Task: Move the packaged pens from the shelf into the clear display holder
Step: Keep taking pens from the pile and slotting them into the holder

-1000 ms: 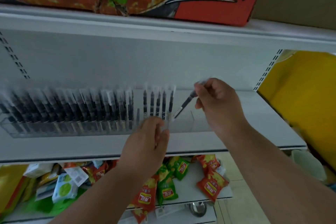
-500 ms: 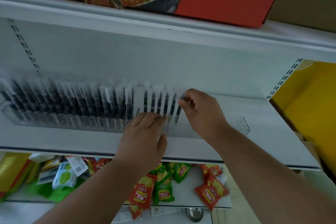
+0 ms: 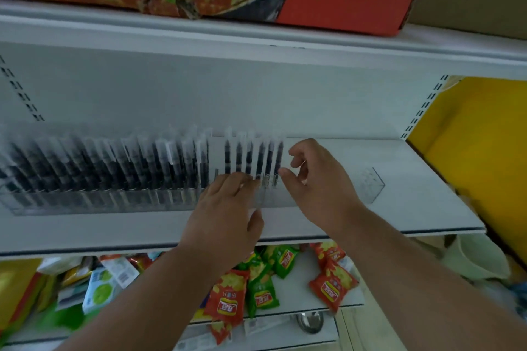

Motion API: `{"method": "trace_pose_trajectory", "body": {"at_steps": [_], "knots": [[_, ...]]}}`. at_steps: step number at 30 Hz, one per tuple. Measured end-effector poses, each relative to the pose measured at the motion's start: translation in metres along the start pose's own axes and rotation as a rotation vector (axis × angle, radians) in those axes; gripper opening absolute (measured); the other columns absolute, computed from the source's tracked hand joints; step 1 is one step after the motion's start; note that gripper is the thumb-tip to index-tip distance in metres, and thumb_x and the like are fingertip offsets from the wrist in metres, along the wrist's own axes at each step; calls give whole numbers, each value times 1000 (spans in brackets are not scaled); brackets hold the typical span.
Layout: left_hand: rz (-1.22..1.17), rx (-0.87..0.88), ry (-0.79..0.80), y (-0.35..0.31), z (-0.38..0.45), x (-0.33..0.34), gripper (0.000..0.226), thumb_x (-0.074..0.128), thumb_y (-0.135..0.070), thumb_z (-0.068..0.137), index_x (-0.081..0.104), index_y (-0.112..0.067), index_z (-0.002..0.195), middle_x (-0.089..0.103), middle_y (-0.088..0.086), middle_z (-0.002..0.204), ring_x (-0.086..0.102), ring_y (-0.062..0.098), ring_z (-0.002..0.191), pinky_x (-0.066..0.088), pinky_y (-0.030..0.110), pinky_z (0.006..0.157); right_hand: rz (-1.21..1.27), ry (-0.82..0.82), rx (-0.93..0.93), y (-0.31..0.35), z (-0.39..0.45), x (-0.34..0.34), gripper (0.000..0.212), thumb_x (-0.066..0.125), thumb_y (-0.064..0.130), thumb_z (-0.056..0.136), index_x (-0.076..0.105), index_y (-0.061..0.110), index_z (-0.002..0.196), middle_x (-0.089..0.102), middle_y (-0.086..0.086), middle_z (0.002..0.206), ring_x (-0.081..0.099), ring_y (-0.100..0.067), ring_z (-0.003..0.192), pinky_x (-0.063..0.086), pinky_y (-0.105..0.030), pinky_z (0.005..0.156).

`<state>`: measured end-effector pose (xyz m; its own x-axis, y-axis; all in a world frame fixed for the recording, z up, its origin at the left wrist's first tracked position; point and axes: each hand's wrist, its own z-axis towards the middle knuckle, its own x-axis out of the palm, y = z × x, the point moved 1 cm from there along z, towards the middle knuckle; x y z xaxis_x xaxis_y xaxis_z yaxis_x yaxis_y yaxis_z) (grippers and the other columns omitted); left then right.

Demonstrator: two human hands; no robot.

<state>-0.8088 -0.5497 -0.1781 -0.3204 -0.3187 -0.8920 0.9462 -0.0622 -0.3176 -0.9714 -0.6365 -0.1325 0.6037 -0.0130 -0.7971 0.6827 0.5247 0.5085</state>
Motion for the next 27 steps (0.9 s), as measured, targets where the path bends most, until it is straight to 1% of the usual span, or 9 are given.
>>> {"method": "trace_pose_trajectory", "body": {"at_steps": [2, 4, 7, 10, 13, 17, 19, 23, 27], "knots": [[-35, 26, -80, 2, -5, -5, 48, 47, -34, 88, 59, -12, 130, 54, 3, 129, 43, 21, 123, 36, 33, 106, -48, -35, -57, 11, -11, -5, 24, 61, 34, 91, 52, 23, 110, 49, 13, 97, 47, -4, 79, 42, -24, 70], [-14, 69, -158, 4, -14, -10, 42, 47, -32, 88, 63, -10, 120, 59, 5, 119, 49, 23, 114, 43, 36, 99, -82, -71, -114, 25, -21, -12, 23, 62, 31, 91, 54, 19, 109, 49, 10, 98, 47, -6, 81, 41, -25, 69], [43, 77, -169, 10, -32, -19, 37, 47, -33, 88, 65, -12, 112, 61, 4, 111, 53, 25, 107, 48, 40, 91, -123, -78, -175, 50, -30, -17, 24, 62, 30, 92, 55, 16, 111, 55, 2, 102, 54, -15, 86, 48, -31, 70], [81, -12, -168, 21, -57, -34, 37, 45, -37, 88, 66, -17, 111, 62, 0, 107, 54, 23, 104, 47, 39, 89, -147, -43, -259, 80, -34, -10, 25, 62, 30, 92, 56, 15, 111, 57, -4, 104, 58, -22, 92, 51, -37, 75], [142, -146, -187, 33, -87, -52, 37, 44, -39, 88, 66, -21, 111, 62, -4, 105, 55, 21, 102, 48, 38, 86, -127, 8, -366, 111, -35, 6, 26, 60, 32, 93, 57, 14, 112, 58, -6, 105, 59, -25, 91, 51, -36, 73], [195, -326, -218, 49, -129, -76, 36, 44, -38, 87, 68, -20, 108, 62, -2, 100, 57, 24, 95, 51, 41, 82, -64, 120, -480, 148, -35, 29, 32, 55, 38, 96, 55, 16, 119, 56, -5, 113, 56, -24, 101, 48, -37, 83], [239, -404, -245, 56, -153, -90, 35, 45, -38, 87, 68, -20, 106, 62, -1, 99, 58, 26, 95, 51, 41, 81, -35, 164, -551, 170, -36, 38, 31, 54, 38, 96, 55, 16, 118, 56, -4, 112, 55, -23, 101, 48, -38, 85], [290, -531, -271, 75, -200, -113, 33, 46, -40, 87, 67, -20, 103, 62, -2, 101, 58, 25, 99, 50, 41, 84, 17, 161, -639, 223, -46, 51, 31, 56, 37, 93, 57, 14, 114, 58, -6, 108, 56, -24, 100, 49, -42, 85], [289, -598, -302, 104, -253, -137, 28, 49, -41, 88, 67, -22, 99, 59, -3, 93, 56, 24, 90, 50, 40, 76, 12, 176, -679, 277, -68, 71, 35, 56, 41, 92, 57, 15, 117, 57, -6, 108, 54, -25, 99, 48, -44, 84]]}}
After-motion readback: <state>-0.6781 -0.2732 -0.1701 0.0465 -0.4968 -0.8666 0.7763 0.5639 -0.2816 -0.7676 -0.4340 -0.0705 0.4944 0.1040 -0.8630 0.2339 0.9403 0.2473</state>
